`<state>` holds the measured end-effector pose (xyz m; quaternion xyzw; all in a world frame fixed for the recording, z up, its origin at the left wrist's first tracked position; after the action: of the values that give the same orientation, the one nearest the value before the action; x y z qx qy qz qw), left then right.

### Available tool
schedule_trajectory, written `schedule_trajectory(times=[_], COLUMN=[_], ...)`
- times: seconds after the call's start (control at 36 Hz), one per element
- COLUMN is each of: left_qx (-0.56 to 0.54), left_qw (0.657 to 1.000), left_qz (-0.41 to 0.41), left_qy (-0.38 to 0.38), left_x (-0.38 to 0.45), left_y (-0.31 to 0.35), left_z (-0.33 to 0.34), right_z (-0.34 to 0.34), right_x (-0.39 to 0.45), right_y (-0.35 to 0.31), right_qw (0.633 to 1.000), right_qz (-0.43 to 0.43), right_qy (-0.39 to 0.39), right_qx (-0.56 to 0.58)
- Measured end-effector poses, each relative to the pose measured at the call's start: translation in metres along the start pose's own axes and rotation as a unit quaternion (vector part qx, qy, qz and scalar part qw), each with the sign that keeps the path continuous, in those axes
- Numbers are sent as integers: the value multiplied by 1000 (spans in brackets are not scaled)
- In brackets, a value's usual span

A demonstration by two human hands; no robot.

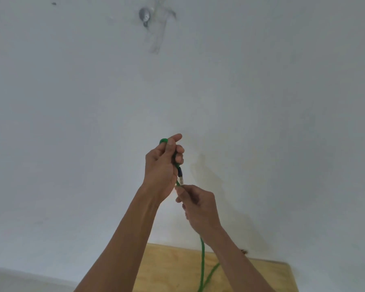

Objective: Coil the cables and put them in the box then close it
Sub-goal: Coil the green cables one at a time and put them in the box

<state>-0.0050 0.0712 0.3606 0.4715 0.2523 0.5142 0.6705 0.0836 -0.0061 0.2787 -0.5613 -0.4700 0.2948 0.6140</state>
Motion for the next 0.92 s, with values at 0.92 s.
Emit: schedule_trajectory(times=[0.92], left_qx=[165], left_qw=[944], left_qz=[-165], left_qy=[-233], left_x=[-29], left_y=[-45], left_z=[18], right_z=[-51], right_x=[66], right_y=[-109], right_qw=[963], right_qz=[-182], right_qy=[-148], right_qx=[-129])
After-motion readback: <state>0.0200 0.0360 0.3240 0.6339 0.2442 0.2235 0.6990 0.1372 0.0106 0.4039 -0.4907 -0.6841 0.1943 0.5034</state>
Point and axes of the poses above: each hand's wrist, its own x-axis towards the middle knuckle, its own z-axis out of the palm, y = z × x, the point moved 8 cm from there along x, towards the middle knuckle, and after that the axes turned 4 degrees about -z, right-handed, at the moved point
